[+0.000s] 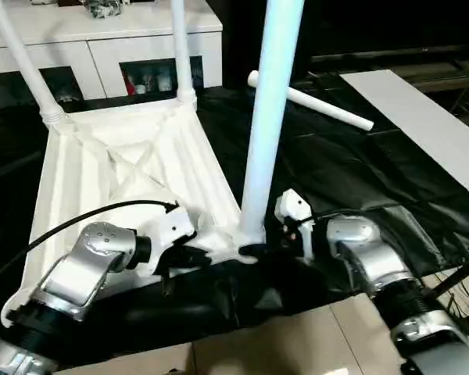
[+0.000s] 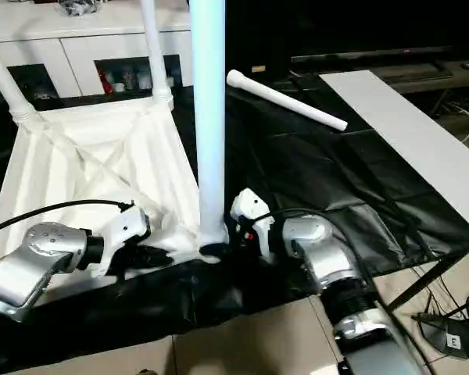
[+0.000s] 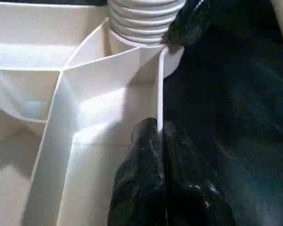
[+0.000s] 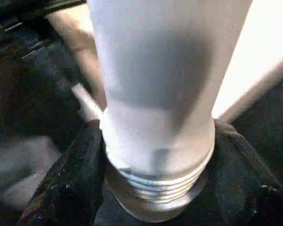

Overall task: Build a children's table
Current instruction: Rotate leg to tighten

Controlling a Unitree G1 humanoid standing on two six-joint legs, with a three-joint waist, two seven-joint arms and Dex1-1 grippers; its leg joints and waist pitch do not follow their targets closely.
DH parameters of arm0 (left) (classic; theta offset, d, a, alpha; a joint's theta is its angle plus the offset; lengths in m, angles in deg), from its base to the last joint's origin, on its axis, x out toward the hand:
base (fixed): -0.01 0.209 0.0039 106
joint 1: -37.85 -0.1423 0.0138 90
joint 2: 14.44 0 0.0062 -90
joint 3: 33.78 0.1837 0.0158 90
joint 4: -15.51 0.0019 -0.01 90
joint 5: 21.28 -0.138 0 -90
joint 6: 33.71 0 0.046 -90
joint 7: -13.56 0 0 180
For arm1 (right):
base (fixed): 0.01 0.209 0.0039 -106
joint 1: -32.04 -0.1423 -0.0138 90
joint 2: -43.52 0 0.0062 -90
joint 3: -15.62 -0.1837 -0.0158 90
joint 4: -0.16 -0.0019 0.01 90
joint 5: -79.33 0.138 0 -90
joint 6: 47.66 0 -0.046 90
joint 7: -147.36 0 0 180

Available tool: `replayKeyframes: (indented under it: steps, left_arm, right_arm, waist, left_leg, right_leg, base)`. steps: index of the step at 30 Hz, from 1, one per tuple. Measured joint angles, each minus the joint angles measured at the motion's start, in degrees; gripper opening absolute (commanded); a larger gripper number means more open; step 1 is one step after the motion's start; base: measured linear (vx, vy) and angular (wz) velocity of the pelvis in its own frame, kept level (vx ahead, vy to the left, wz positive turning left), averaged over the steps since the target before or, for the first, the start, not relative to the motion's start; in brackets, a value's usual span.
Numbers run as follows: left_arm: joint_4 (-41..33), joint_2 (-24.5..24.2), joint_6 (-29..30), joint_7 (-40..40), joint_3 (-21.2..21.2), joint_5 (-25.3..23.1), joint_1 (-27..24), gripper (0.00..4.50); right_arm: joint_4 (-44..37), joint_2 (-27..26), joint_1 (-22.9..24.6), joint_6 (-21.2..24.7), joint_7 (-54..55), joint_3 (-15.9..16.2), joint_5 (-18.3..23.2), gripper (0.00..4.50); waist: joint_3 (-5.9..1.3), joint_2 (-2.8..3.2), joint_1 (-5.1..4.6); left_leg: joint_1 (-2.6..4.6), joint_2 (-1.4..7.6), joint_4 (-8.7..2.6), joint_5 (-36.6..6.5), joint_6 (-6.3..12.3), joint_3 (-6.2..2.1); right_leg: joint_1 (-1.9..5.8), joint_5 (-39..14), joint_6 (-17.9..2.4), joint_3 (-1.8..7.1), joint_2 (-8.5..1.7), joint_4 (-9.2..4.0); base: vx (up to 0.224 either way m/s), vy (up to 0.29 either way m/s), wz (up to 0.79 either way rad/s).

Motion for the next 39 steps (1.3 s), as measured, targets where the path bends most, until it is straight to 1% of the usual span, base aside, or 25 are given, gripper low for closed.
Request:
replayKeyframes:
  steps: [1,4,5,6,9,10,12,14,15,17,19,20,21,22,24,25,27,29,31,32,33,36,37,39]
  left_arm:
    - [1.7,1.8,0.1,-2.7,-0.1,-0.8,1.1,0.0]
    - [4.1,5.7,1.3,-7.9,0.0,-2.1,2.9,0.0]
    - [6.5,8.3,2.1,-11.0,-0.3,-2.6,4.6,0.0]
    - [8.1,9.9,2.7,-13.3,-0.3,-3.3,6.0,0.0]
    - [11.4,14.0,3.8,-18.4,-0.3,-4.4,8.5,0.0]
    - [13.1,15.5,3.9,-20.3,-0.3,-5.1,9.7,0.0]
    - [14.3,16.8,3.9,-22.0,-0.3,-5.6,10.5,0.0]
    - [14.4,16.9,3.9,-22.3,-0.3,-5.9,10.7,0.0]
    - [14.3,16.8,3.9,-22.2,-0.2,-6.0,10.7,0.0]
    - [13.7,16.2,4.0,-21.7,-0.2,-6.0,10.5,0.0]
    - [13.1,15.0,4.0,-20.4,-0.1,-6.0,10.2,0.0]
    - [12.8,14.4,4.1,-19.4,0.0,-6.0,10.2,0.0]
    - [12.5,13.9,4.1,-18.6,0.1,-6.0,10.0,0.0]
    - [12.1,13.2,3.8,-17.8,0.3,-6.0,9.8,0.0]
    - [10.9,11.7,3.4,-15.8,0.5,-5.9,9.0,0.0]
    - [9.6,10.6,3.2,-14.1,0.5,-5.3,8.2,0.0]
    - [7.8,8.9,2.6,-11.5,0.8,-4.5,7.0,0.0]
    - [5.8,5.9,0.2,-7.6,1.6,-3.8,5.3,0.0]
    - [4.3,3.6,-1.5,-3.6,1.7,-2.9,3.8,0.0]
    - [3.0,2.4,-1.7,-1.5,1.7,-2.0,2.8,0.0]
    - [2.3,1.7,-1.8,0.3,1.7,-1.3,2.2,0.0]
    - [0.2,0.0,-1.5,3.5,2.4,-0.6,1.4,0.0]
    - [-1.0,-1.3,-1.2,5.4,2.8,0.2,0.7,0.0]
    - [-1.8,-2.4,-1.0,7.2,2.8,0.8,0.2,0.0]
  right_arm:
    - [1.2,-1.4,-0.3,0.2,4.1,-1.1,-0.5,2.67]
    - [2.2,-4.1,-0.6,1.2,13.3,-3.1,-1.5,2.66]
    - [3.6,-6.5,-1.3,1.8,19.4,-4.6,-1.8,2.66]
    - [4.7,-8.1,-2.1,2.4,24.2,-5.7,-2.0,2.66]
    - [7.7,-11.1,-4.1,2.8,34.2,-7.6,-2.4,2.66]
    - [9.4,-12.5,-5.4,2.7,38.5,-8.5,-2.7,2.66]
    - [11.1,-13.6,-6.6,2.3,42.5,-9.0,-3.3,2.66]
    - [12.3,-13.9,-7.0,0.8,43.0,-9.1,-3.5,2.66]
    - [12.4,-13.8,-7.0,0.4,42.3,-9.4,-3.4,3.01]
    - [12.4,-13.6,-7.0,0.3,40.3,-10.2,-3.1,3.36]
    - [11.8,-13.5,-6.7,0.0,38.1,-10.3,-3.0,3.39]
    - [11.8,-13.5,-6.7,-0.2,36.9,-10.0,-3.0,3.58]
    - [11.8,-13.3,-6.7,-0.4,36.3,-9.6,-3.1,3.58]
    - [11.8,-12.8,-6.7,-0.5,35.0,-8.9,-3.1,3.71]
    - [11.4,-11.8,-6.6,-0.7,32.1,-7.6,-3.2,3.71]
    - [11.0,-10.7,-6.4,-1.0,29.4,-6.7,-3.2,3.71]
    - [9.5,-8.9,-5.7,-1.2,24.9,-6.0,-3.1,3.71]
    - [6.8,-6.3,-4.2,-1.0,17.2,-5.3,-1.9,3.71]
    - [4.5,-3.8,-3.1,-0.9,10.3,-4.6,-0.9,3.71]
    - [2.4,-2.3,-2.3,-1.0,6.0,-3.2,-0.4,3.71]
    - [1.6,-1.2,-1.9,-1.0,3.4,-2.7,-0.2,3.71]
    - [-0.6,2.4,-1.0,-1.2,-4.6,-0.2,0.5,3.71]
    - [-1.7,4.2,-0.3,-1.2,-7.9,0.7,0.7,3.71]
    - [-2.0,5.4,-0.1,-1.3,-11.4,1.7,0.7,3.71]
  waist:
    - [-0.01,-0.01,-0.21]
    - [-0.01,0.0,-0.72]
    - [-0.02,0.01,-0.85]
    - [-0.01,0.0,-0.96]
    - [-0.02,0.0,-1.11]
    - [-0.02,0.02,-1.15]
    - [-0.03,0.02,-1.16]
    - [-0.05,0.06,-1.18]
    - [-0.05,0.06,-1.17]
    - [-0.05,0.06,-1.21]
    - [-0.05,0.06,-1.5]
    - [-0.05,0.06,-1.71]
    - [-0.05,0.06,-1.85]
    - [-0.04,0.05,-2.05]
    - [-0.04,0.05,-2.34]
    - [-0.04,0.06,-2.31]
    - [-0.04,0.06,-2.03]
    - [-0.04,0.06,-1.51]
    - [-0.04,0.06,-0.72]
    - [-0.04,0.06,-0.51]
    - [-0.04,0.06,-0.27]
    - [-0.03,0.05,0.79]
    - [-0.03,0.05,0.96]
    - [-0.02,0.02,0.96]
  left_leg:
    - [0.05,-0.01,0.01,0.0,-0.03,0.0]
    - [0.15,-0.02,-0.01,0.0,-0.05,0.0]
    - [0.24,-0.03,-0.06,0.0,-0.06,0.0]
    - [0.25,-0.02,-0.06,0.1,-0.13,0.0]
    - [0.39,-0.03,-0.1,0.1,-0.23,-0.01]
    - [0.42,-0.04,-0.12,0.1,-0.24,-0.01]
    - [0.41,-0.04,-0.14,0.1,-0.25,-0.01]
    - [0.41,-0.04,-0.15,0.1,-0.25,-0.01]
    - [0.39,-0.04,-0.16,0.1,-0.25,-0.01]
    - [0.36,-0.03,-0.24,0.1,-0.24,-0.01]
    - [0.35,-0.03,-0.3,0.1,-0.25,-0.01]
    - [0.35,-0.03,-0.36,0.1,-0.25,-0.02]
    - [0.33,-0.03,-0.38,0.1,-0.25,-0.04]
    - [0.33,-0.01,-0.44,0.1,-0.26,-0.05]
    - [0.32,0.0,-0.46,0.1,-0.26,-0.07]
    - [0.27,0.0,-0.48,0.1,-0.26,-0.11]
    - [0.12,0.03,-0.51,0.1,-0.26,-0.13]
    - [-0.05,0.06,-0.51,0.1,-0.21,-0.13]
    - [-0.11,0.06,-0.46,0.1,-0.11,-0.08]
    - [-0.13,0.05,-0.46,0.0,-0.06,-0.06]
    - [-0.12,0.05,-0.43,0.0,-0.02,-0.05]
    - [-0.15,0.04,-0.33,0.0,0.0,0.04]
    - [-0.12,0.05,-0.32,0.0,0.0,0.04]
    - [-0.09,0.07,-0.32,0.0,-0.02,0.04]
  right_leg:
    - [0.03,0.1,0.0,0.02,0.0,0.03]
    - [0.06,0.2,-0.1,0.06,-0.01,0.04]
    - [0.08,0.2,0.0,0.07,0.0,0.08]
    - [0.05,0.3,0.0,0.07,0.0,0.13]
    - [0.09,0.3,0.0,0.1,-0.01,0.12]
    - [0.08,0.3,0.0,0.1,-0.01,0.12]
    - [0.08,0.3,0.0,0.11,-0.01,0.09]
    - [0.08,0.3,0.0,0.1,-0.01,0.08]
    - [0.06,0.3,0.0,0.1,0.0,0.07]
    - [0.04,0.3,0.0,0.08,0.01,0.0]
    - [0.01,0.3,0.0,0.08,0.03,-0.03]
    - [-0.04,0.3,0.0,0.07,0.03,-0.04]
    - [-0.06,0.3,0.0,0.04,0.03,-0.04]
    - [-0.07,0.3,0.0,0.03,0.07,-0.1]
    - [-0.1,0.3,0.0,0.02,0.09,-0.14]
    - [-0.11,0.3,0.0,-0.03,0.1,-0.21]
    - [-0.12,0.3,0.0,-0.14,0.1,-0.36]
    - [-0.13,0.3,0.0,-0.23,0.1,-0.54]
    - [-0.11,0.3,0.0,-0.24,0.05,-0.61]
    - [-0.1,0.3,0.0,-0.23,0.04,-0.67]
    - [-0.07,0.3,0.0,-0.23,0.02,-0.68]
    - [-0.06,0.3,0.0,-0.2,-0.02,-0.67]
    - [-0.03,0.3,0.0,-0.19,-0.03,-0.67]
    - [-0.04,0.3,0.0,-0.2,-0.02,-0.6]
  base:
    - [0.0,0.0,0.0]
    - [0.0,0.0,0.0]
    - [0.0,0.0,0.0]
    - [0.0,0.0,0.0]
    - [0.0,0.0,0.0]
    - [0.0,0.0,0.0]
    - [0.0,0.0,0.0]
    - [0.0,0.0,0.0]
    - [0.0,0.0,0.0]
    - [0.0,0.0,0.0]
    - [0.0,0.0,0.0]
    - [0.0,0.0,0.0]
    - [0.0,0.0,0.0]
    - [0.0,0.0,0.0]
    - [0.0,0.0,0.0]
    - [0.0,0.0,0.0]
    - [0.0,0.0,0.0]
    - [0.0,0.0,0.0]
    - [0.0,0.0,0.0]
    - [0.0,0.0,0.0]
    - [0.0,0.0,0.0]
    - [0.0,0.0,0.0]
    - [0.0,0.0,0.0]
    - [0.0,0.0,0.0]
